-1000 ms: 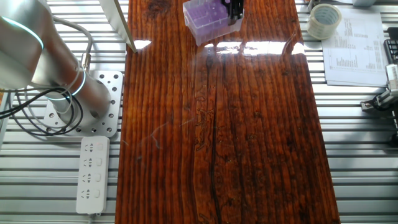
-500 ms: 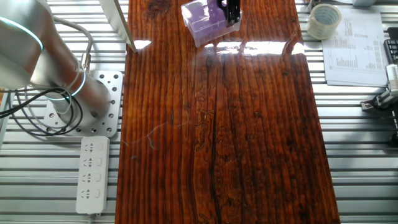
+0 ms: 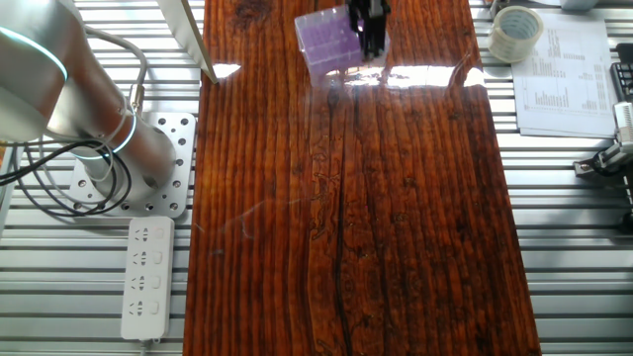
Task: Take the object down from the shelf
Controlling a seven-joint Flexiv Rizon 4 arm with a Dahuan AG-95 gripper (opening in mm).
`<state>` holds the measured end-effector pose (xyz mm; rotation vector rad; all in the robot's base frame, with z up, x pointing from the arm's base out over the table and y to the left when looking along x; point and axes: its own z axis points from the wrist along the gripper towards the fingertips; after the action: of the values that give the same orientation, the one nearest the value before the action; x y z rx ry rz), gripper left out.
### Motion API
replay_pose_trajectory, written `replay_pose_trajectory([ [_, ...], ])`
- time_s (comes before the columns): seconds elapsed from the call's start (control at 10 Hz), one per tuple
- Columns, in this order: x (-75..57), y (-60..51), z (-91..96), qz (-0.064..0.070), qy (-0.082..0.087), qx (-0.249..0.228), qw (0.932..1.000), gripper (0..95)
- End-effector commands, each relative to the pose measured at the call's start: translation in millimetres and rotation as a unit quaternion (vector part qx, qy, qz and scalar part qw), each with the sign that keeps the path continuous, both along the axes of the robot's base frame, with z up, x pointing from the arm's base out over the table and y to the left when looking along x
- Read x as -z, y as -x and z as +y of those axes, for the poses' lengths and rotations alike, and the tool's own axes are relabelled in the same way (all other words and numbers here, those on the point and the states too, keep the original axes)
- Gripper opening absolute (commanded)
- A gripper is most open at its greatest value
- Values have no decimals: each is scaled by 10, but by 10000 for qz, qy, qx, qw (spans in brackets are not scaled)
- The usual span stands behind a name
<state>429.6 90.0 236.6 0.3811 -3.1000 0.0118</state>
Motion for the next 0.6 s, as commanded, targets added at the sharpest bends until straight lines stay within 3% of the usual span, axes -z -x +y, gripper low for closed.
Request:
replay_pose_trajectory([
  [0.1, 77, -23, -96, -71, -25, -331, 9994, 0],
  [0.5, 186, -68, -137, -81, -21, -341, 9994, 0],
  [0.6, 186, -68, -137, -118, -183, -287, 9993, 0],
])
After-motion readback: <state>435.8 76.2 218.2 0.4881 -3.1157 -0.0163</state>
